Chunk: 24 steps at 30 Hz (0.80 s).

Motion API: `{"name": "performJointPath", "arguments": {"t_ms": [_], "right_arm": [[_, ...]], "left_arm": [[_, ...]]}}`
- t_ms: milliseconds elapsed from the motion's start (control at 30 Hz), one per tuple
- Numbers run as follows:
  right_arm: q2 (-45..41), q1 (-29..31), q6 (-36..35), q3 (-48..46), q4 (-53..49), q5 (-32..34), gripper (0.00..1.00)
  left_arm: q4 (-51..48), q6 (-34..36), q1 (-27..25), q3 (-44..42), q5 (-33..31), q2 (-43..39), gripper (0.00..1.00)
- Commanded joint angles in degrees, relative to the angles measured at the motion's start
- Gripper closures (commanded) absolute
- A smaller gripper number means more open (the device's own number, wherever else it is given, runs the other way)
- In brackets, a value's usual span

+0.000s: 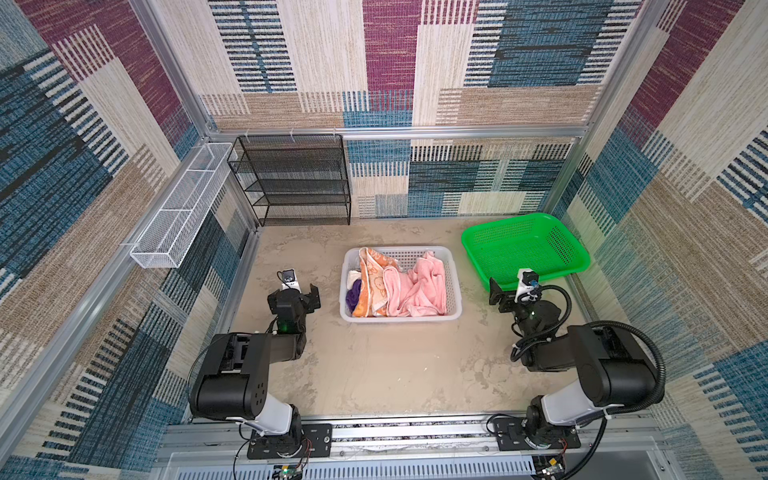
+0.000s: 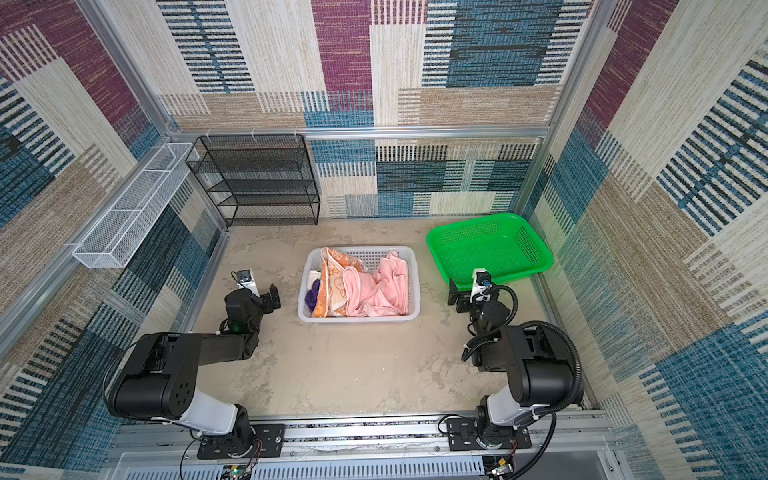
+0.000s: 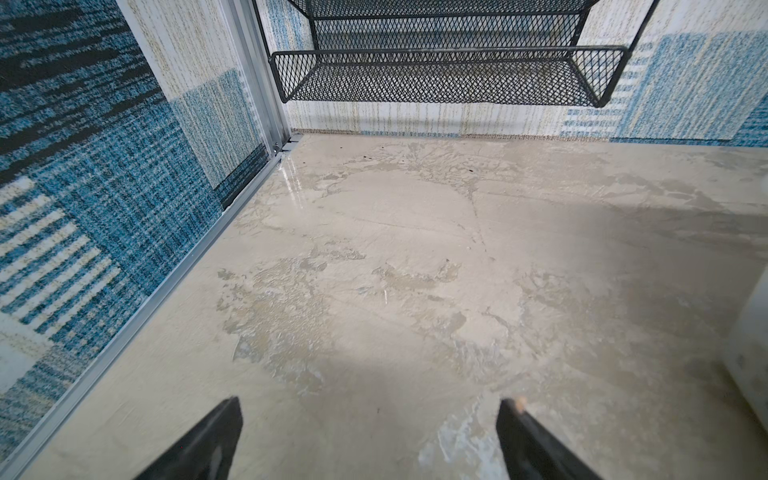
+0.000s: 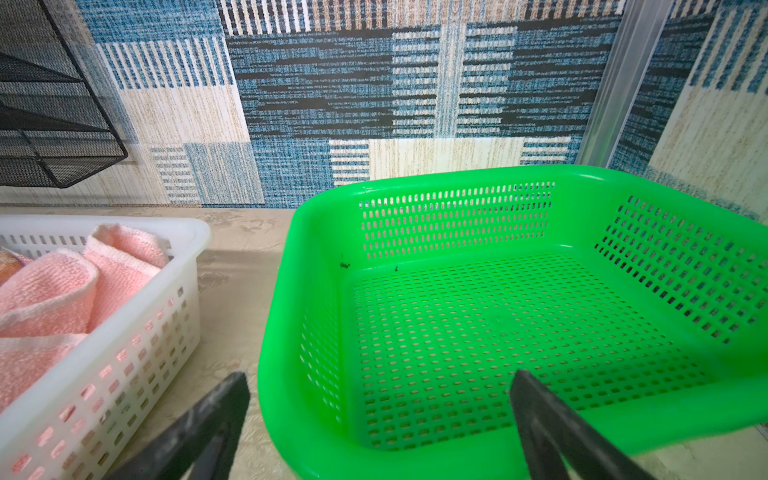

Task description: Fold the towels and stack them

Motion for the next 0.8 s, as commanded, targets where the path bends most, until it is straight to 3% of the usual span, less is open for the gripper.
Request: {"name": "performJointPath", "arguments": {"t_ms": [0, 500, 767], "right_arm": [[-0.2, 0.0, -0.4, 0.2, 0.5, -0.2, 0.00], [-4.9, 0.0, -0.4, -0.4, -2.2, 0.1, 0.00], [-10.1, 0.0, -1.3, 2.1, -13.9, 0.6, 0.00]], "left_arm": [[0.8, -0.2, 0.0, -0.2, 0.3, -0.3, 0.00], [3.8, -0.1, -0.6, -2.4, -1.0, -1.7, 0.02], [7.1, 0.1, -0.8, -4.5, -1.4, -2.2, 0.02]]}}
